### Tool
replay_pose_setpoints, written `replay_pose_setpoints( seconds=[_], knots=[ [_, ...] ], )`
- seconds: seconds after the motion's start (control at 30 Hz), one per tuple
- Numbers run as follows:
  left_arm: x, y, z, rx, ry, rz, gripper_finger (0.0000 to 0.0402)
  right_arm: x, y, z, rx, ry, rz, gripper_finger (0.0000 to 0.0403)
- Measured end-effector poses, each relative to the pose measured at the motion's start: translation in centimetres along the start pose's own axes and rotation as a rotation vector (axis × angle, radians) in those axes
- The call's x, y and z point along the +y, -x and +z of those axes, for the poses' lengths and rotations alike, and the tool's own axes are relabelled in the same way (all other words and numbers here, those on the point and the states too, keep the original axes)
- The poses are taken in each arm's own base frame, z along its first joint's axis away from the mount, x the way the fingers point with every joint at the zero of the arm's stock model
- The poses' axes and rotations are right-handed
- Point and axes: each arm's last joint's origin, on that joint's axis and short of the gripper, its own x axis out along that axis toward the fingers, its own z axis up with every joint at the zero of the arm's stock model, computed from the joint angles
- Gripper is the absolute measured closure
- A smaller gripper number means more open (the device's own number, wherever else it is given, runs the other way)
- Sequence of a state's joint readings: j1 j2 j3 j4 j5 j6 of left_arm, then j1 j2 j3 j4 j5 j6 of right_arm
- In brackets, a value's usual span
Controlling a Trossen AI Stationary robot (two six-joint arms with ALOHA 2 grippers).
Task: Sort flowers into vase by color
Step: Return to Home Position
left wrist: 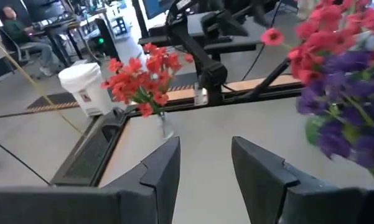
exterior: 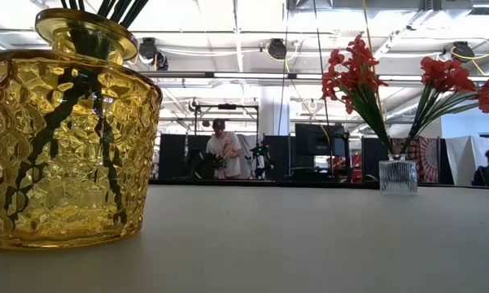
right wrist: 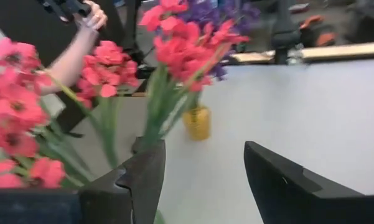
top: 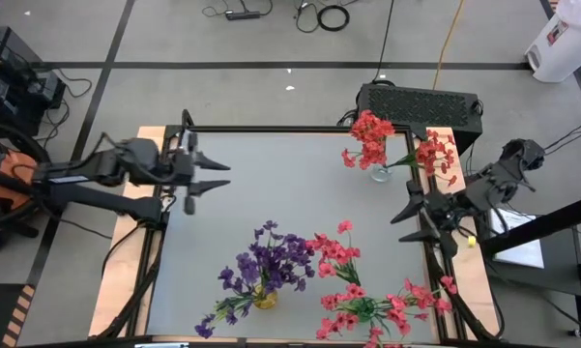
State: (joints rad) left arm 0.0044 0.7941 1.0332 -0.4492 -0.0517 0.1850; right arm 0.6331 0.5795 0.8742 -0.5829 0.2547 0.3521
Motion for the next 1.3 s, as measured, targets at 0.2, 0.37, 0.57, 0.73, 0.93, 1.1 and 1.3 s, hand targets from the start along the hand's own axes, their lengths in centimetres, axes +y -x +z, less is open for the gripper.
replay_pose_setpoints(
  seconds=[0.2,0.37,0.57,0.73,0.93,1.1,1.3],
  knots=[
    [-0.3,2.7,-2.0,-0.003,0.036,-0.012,0.0249,-1.0,1.9,-0.4,-0.028,0.092,-0.091,0.0193],
    [-0.8,4.2,-5.5,-0.018,0.102,-0.011,0.0249,-1.6,3.8,-0.5,-0.080,0.118,-0.094,0.0193],
    [-1.5,5.0,-9.2,-0.082,0.149,-0.003,0.0249,-2.3,5.7,-1.1,-0.100,0.178,-0.089,0.0193],
    [-1.8,5.4,-11.1,-0.113,0.159,0.000,0.0249,-2.8,6.8,-1.5,-0.123,0.183,-0.084,0.0193],
    [-2.2,4.8,-13.1,-0.145,0.160,0.005,0.0249,-3.5,7.2,-3.1,-0.160,0.238,-0.080,0.0193],
    [-2.6,3.7,-15.0,-0.140,0.163,0.007,0.0249,-4.0,6.3,-5.3,-0.205,0.238,-0.074,0.0193],
    [-2.9,2.6,-16.6,-0.135,0.188,0.026,0.0249,-4.3,4.6,-7.3,-0.285,0.258,-0.066,0.0193]
  ],
)
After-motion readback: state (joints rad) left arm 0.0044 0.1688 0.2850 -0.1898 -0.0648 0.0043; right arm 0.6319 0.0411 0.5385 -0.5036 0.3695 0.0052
